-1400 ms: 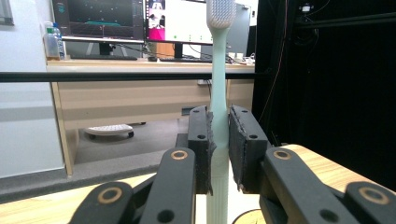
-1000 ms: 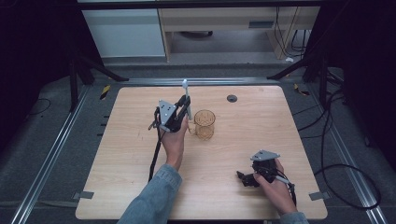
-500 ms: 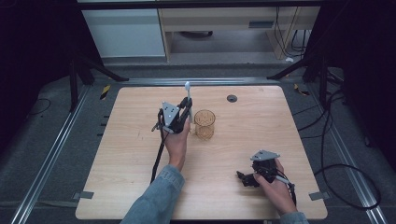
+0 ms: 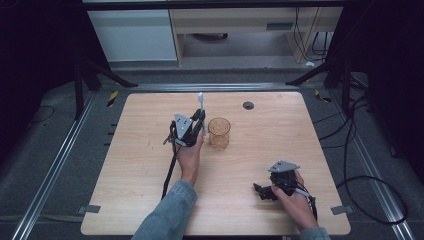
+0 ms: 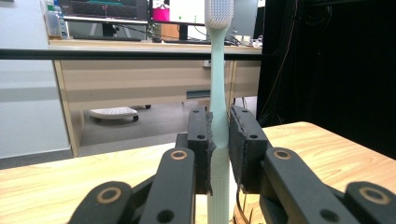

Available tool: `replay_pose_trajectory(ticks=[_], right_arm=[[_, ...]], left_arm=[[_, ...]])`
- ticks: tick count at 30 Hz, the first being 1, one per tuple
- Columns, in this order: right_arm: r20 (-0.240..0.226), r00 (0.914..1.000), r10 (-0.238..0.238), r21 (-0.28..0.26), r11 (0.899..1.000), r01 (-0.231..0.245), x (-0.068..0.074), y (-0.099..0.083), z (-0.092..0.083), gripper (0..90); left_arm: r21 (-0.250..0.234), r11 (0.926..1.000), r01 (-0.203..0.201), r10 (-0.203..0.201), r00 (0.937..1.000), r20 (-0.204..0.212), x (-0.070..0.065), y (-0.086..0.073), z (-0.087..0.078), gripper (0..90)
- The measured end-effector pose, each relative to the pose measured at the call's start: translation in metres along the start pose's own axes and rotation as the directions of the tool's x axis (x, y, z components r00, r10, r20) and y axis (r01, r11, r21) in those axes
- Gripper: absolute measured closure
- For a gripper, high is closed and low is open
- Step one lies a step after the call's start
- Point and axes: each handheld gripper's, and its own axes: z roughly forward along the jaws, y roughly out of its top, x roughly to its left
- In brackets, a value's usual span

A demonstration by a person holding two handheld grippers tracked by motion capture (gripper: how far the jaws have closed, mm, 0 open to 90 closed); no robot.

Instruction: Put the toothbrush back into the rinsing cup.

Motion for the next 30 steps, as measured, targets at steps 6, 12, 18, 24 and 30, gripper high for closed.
replay_pose_trajectory(ticks=[6, 12, 18, 24, 30], right_arm=[[-0.001, 1.0, 0.0, 0.0, 1.0, 0.0, 0.0, 0.0, 0.0, 0.4], [-0.001, 1.0, 0.002, 0.001, 1.0, -0.002, 0.0, 0.0, 0.0, 0.4], [-0.001, 1.0, 0.003, 0.001, 1.0, -0.003, 0.0, 0.0, 0.0, 0.4], [-0.002, 1.0, 0.003, 0.002, 1.0, -0.003, 0.0, 0.0, 0.0, 0.4], [-0.002, 1.0, 0.005, 0.001, 1.0, -0.005, 0.0, 0.0, 0.0, 0.4]], left_arm=[[0.004, 1.0, -0.007, 0.007, 1.0, 0.003, -0.002, -0.002, -0.003, 78.6], [0.013, 0.9999, -0.009, 0.009, 1.0, 0.0, -0.002, -0.007, -0.007, 78.5], [0.026, 0.9995, -0.02, 0.02, 0.9998, -0.002, -0.003, -0.01, -0.01, 78.5], [0.045, 0.9984, -0.034, 0.034, 0.9994, -0.006, -0.004, -0.014, -0.013, 78.4], [0.056, 0.9977, -0.039, 0.04, 0.9992, -0.007, -0.003, -0.016, -0.014, 78.4]])
